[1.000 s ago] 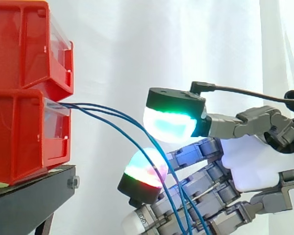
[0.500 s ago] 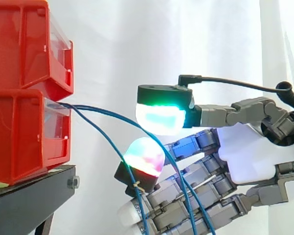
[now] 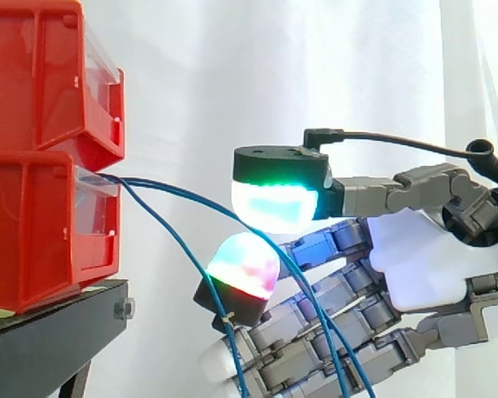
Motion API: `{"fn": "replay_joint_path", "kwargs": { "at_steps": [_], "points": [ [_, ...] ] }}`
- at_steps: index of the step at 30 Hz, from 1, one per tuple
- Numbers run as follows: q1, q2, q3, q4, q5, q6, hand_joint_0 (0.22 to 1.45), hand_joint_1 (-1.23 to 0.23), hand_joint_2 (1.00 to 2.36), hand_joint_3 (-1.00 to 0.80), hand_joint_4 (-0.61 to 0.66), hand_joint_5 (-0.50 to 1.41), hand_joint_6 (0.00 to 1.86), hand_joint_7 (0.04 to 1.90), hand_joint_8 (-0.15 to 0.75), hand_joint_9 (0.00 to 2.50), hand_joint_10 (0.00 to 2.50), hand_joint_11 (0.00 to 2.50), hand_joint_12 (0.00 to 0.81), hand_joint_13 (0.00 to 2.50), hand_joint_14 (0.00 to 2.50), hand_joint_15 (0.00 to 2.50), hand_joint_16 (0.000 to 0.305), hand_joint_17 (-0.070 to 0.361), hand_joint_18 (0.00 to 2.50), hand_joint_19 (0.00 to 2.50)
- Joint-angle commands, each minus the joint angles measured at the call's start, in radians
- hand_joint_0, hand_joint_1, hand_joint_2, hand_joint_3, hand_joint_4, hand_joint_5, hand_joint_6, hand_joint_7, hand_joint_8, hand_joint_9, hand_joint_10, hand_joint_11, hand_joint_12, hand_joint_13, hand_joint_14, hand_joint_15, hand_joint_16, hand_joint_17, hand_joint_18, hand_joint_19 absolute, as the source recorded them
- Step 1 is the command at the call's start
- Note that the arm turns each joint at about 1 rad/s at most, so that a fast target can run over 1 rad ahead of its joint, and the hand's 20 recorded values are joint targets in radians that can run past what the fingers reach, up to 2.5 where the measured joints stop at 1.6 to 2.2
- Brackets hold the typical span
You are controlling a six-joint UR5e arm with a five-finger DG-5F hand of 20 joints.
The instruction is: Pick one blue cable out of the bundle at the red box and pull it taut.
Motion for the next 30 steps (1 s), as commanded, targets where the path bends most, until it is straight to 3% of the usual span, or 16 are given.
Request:
{"fn": "replay_joint_path", "kwargs": {
  "at_steps": [1, 7, 17, 30],
  "points": [
    [0.0, 0.0, 0.0, 0.0, 0.0, 0.0, 0.61, -0.74, 1.02, -0.13, 0.06, -0.2, 0.92, 0.95, 0.319, 0.6, 0.01, 0.35, 0.396, 0.36, 0.01, 0.17, 0.055, 0.125, 0.4, 0.16],
    [0.0, 0.0, 0.0, -0.002, 0.0, 0.0, 0.62, -0.74, 1.02, -0.15, 0.06, -0.2, 0.92, 0.93, 0.334, 0.74, 0.01, 0.62, 0.397, 0.38, 0.01, 0.18, 0.055, 0.124, 0.41, 0.15],
    [0.0, 0.0, 0.003, -0.015, -0.002, 0.0, 0.65, -0.81, 1.02, -0.17, 0.01, -0.2, 0.92, 0.95, 0.326, 0.83, 0.01, 0.77, 0.4, 0.41, 0.01, 0.18, 0.054, 0.122, 0.43, 0.14],
    [0.0, 0.0, 0.021, -0.046, -0.003, 0.0, 0.71, -0.91, 1.02, -0.26, -0.02, -0.21, 0.92, 0.91, 0.317, 0.83, 0.02, 0.77, 0.393, 0.45, 0.01, 0.18, 0.054, 0.12, 0.5, 0.1]
  ]
}}
